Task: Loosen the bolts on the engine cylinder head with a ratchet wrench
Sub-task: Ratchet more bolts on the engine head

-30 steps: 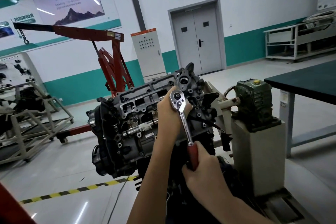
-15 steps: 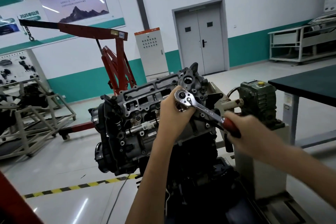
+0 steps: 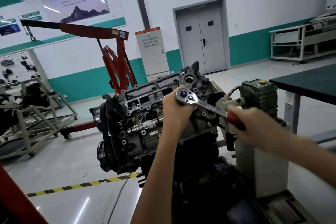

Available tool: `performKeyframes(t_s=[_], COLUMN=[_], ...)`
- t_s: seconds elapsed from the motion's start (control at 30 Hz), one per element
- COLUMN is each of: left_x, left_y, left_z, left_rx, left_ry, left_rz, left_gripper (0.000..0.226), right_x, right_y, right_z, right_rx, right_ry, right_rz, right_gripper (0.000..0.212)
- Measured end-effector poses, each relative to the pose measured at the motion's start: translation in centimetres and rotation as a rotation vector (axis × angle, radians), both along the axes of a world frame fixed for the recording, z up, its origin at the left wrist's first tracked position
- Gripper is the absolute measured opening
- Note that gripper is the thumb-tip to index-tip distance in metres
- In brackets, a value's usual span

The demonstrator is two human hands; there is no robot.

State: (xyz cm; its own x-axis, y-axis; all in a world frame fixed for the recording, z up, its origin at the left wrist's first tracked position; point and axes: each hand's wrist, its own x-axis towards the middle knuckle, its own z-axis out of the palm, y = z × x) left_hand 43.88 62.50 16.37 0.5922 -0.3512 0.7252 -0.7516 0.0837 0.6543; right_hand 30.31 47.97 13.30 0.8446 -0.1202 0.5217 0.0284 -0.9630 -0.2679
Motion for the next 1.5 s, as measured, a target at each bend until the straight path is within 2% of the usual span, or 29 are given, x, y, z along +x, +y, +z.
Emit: performKeyframes(t_s=[0.1,0.17,0.23,0.33,0.47,0.57,0.67,0.73,0.8,0.87,0.97,1.03,1.1,1.17,1.23,1.33,1.43,1.5], left_x=[0.3,0.3,0.2,-0.3,-0.9,-0.7,-0.2,0.1,0.1,0.4,0.6,0.4,0.2,0.0,-0.2,-0.9,-0.9,-0.4], left_y=[0.3,0.6,0.9,0.9,0.1,0.4,0.7,0.7,0.7,0.8,1.3,1.6,1.6,1.2,0.6,-0.1,-0.2,0.0], left_z=[0.2,0.2,0.0,-0.3,-0.3,-0.4,-0.3,-0.2,-0.1,0.0,0.1,-0.1,-0.4,-0.4,-0.3,-0.4,-0.5,-0.2], left_rx=[0.036,0.066,0.068,0.051,0.028,-0.03,0.003,0.027,0.053,0.076,0.1,0.103,0.088,0.07,0.059,-0.02,-0.083,-0.03], left_ry=[-0.008,-0.019,-0.068,-0.18,-0.156,-0.075,-0.032,-0.034,-0.042,-0.041,-0.042,-0.085,-0.171,-0.195,-0.141,-0.076,-0.018,-0.024], left_rz=[-0.031,-0.028,-0.018,0.004,0.07,0.044,0.043,0.031,0.012,-0.019,-0.034,-0.031,-0.011,0.019,0.032,-0.008,-0.037,-0.014], left_gripper=[0.035,0.036,0.027,0.016,0.037,0.042,0.049,0.046,0.038,0.028,0.032,0.028,0.018,0.015,0.026,0.039,0.037,0.043], right_x=[0.8,1.1,0.9,-0.1,0.5,1.2,0.6,0.0,0.0,0.5,1.0,0.9,0.3,-0.1,0.3,1.5,1.6,0.8], right_y=[-2.9,-3.0,-2.0,2.4,10.2,12.5,9.2,5.2,1.0,-1.8,-2.7,-1.9,0.7,4.4,8.3,12.8,13.0,10.4], right_z=[4.0,4.1,1.8,-2.2,-5.1,-5.7,-4.7,-3.3,-1.0,2.2,4.0,2.0,-0.9,-3.1,-4.5,-5.9,-5.9,-5.2], right_rx=[-0.245,-0.239,-0.105,0.263,0.695,0.762,0.581,0.342,0.068,-0.159,-0.247,-0.139,0.079,0.317,0.546,0.815,0.797,0.657], right_ry=[-0.067,-0.072,-0.04,-0.024,-0.224,-0.23,-0.18,-0.117,-0.042,-0.061,-0.089,-0.062,-0.029,-0.099,-0.209,-0.259,-0.234,-0.179], right_rz=[-0.016,-0.009,-0.011,0.056,0.103,0.156,0.144,0.119,0.076,0.034,0.007,0.0,0.02,0.053,0.039,0.087,0.117,0.112], right_gripper=[0.024,0.024,0.026,0.032,0.037,0.038,0.041,0.043,0.03,0.025,0.023,0.025,0.027,0.032,0.038,0.038,0.035,0.038])
